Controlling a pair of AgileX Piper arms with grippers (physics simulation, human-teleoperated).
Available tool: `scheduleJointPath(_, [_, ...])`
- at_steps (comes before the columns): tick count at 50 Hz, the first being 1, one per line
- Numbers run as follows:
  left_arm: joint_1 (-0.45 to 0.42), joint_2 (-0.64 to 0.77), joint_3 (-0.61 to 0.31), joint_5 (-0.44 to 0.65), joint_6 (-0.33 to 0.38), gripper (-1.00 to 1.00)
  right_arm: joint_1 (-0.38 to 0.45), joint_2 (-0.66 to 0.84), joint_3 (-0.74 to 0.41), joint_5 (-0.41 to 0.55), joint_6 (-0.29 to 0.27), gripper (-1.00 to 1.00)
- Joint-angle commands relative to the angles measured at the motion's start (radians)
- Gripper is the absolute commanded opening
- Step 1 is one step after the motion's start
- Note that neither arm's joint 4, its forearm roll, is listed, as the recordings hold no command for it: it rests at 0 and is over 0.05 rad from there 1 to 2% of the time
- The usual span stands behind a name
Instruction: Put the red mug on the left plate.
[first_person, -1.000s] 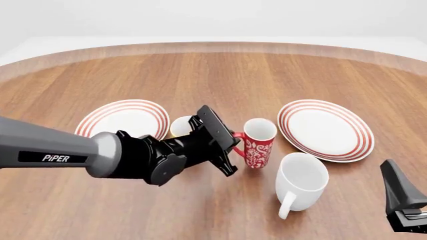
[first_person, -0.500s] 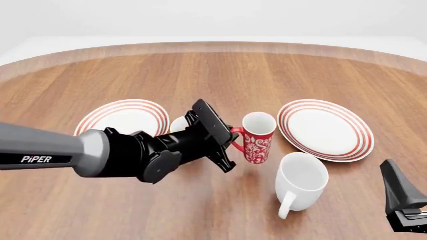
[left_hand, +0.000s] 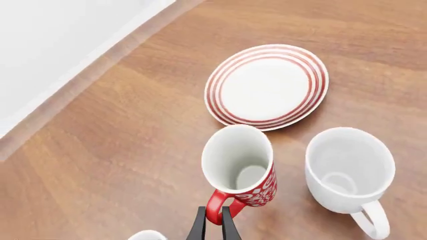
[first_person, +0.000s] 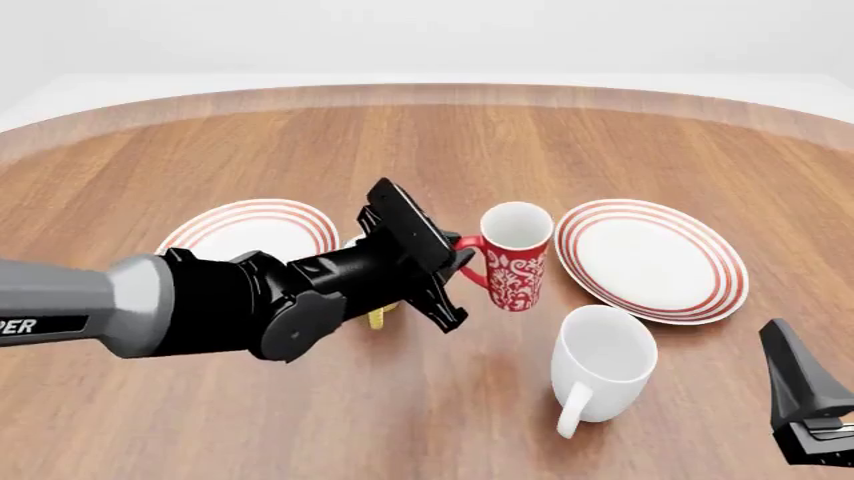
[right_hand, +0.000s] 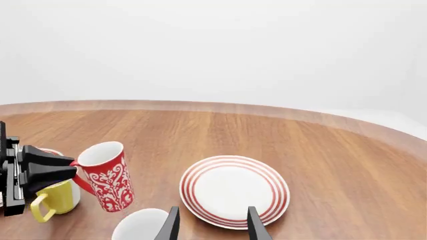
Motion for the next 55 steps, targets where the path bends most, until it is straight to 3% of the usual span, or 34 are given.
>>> scheduleJointPath(1, [0.009, -0.041, 0.005, 0.002, -0.002, -1.0, 0.003, 0.0, 0.006, -0.006, -0.003, 1.0])
scheduleJointPath(55, [0.087, -0.175, 0.021, 0.033, -0.054, -1.0, 0.003, 0.0, -0.005, 0.006, -0.002, 1.0])
